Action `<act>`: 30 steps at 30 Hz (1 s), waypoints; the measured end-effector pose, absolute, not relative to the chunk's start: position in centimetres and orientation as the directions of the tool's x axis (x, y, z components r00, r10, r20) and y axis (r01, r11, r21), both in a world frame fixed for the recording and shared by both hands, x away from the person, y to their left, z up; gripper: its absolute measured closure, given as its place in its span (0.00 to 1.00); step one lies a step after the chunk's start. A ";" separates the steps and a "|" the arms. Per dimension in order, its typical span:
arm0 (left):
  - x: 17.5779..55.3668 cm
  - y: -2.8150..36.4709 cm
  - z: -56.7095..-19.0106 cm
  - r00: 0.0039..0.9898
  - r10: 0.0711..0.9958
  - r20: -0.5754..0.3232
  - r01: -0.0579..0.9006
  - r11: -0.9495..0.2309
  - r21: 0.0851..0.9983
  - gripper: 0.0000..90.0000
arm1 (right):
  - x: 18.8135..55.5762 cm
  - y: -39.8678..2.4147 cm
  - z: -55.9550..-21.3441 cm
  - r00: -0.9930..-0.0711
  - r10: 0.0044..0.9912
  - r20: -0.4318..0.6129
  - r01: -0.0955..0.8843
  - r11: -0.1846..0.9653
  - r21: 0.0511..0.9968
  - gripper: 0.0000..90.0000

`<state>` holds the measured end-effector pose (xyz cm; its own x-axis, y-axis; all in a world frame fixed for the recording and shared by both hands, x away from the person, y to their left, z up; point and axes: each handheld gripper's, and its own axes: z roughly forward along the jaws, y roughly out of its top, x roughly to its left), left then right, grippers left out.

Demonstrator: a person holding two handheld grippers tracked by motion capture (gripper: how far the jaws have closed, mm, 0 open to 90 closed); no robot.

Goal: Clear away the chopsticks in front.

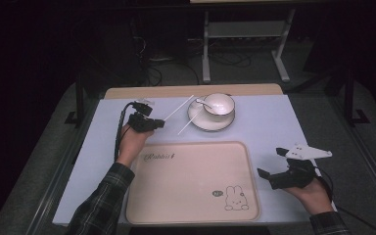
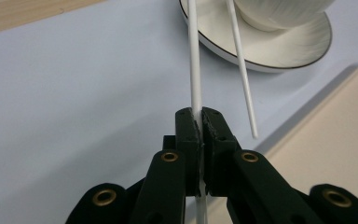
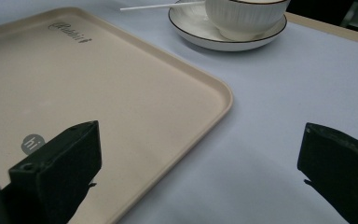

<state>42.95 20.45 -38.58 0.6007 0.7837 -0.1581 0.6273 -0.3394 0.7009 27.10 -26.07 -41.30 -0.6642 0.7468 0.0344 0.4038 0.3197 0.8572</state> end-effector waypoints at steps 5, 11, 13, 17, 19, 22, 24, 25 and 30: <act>40.5 21.8 -38.7 0.606 0.778 -0.164 0.620 -0.333 0.711 0.96 | 27.1 -26.0 -41.3 -0.665 0.746 0.028 0.401 0.325 0.856 0.00; 37.3 22.9 -38.2 0.622 0.764 -0.173 0.607 -0.330 0.723 0.96 | 27.0 -26.0 -41.3 -0.664 0.748 0.023 0.401 0.330 0.855 0.00; 36.4 23.2 -37.9 0.628 0.761 -0.160 0.595 -0.338 0.729 0.96 | 27.0 -26.0 -41.3 -0.663 0.748 0.022 0.399 0.329 0.856 0.00; 34.8 23.6 -37.7 0.637 0.752 -0.170 0.588 -0.333 0.737 0.96 | 27.0 -26.0 -41.3 -0.662 0.749 0.023 0.404 0.331 0.853 0.00; 33.9 23.7 -37.7 0.642 0.748 -0.168 0.586 -0.337 0.737 0.96 | 26.9 -25.9 -41.3 -0.664 0.747 0.020 0.401 0.334 0.853 0.00; 33.1 23.7 -37.9 0.647 0.743 -0.169 0.586 -0.343 0.734 0.96 | 26.9 -26.0 -41.3 -0.665 0.747 0.018 0.400 0.336 0.853 0.00; 32.2 23.7 -38.2 0.654 0.734 -0.183 0.591 -0.345 0.729 0.96 | 26.9 -26.0 -41.3 -0.664 0.748 0.019 0.402 0.335 0.852 0.00; 31.8 23.6 -38.4 0.656 0.731 -0.189 0.595 -0.347 0.725 0.96 | 26.9 -26.0 -41.3 -0.663 0.748 0.018 0.401 0.335 0.853 0.00; 30.1 23.7 -39.5 0.663 0.718 -0.211 0.619 -0.367 0.694 0.96 | 26.9 -26.0 -41.3 -0.662 0.749 0.018 0.402 0.335 0.852 0.00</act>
<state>30.10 23.67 -39.53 0.6631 0.7181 -0.2114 0.6191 -0.3673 0.6941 26.87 -26.04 -41.33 -0.6622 0.7491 0.0183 0.4023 0.3348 0.8521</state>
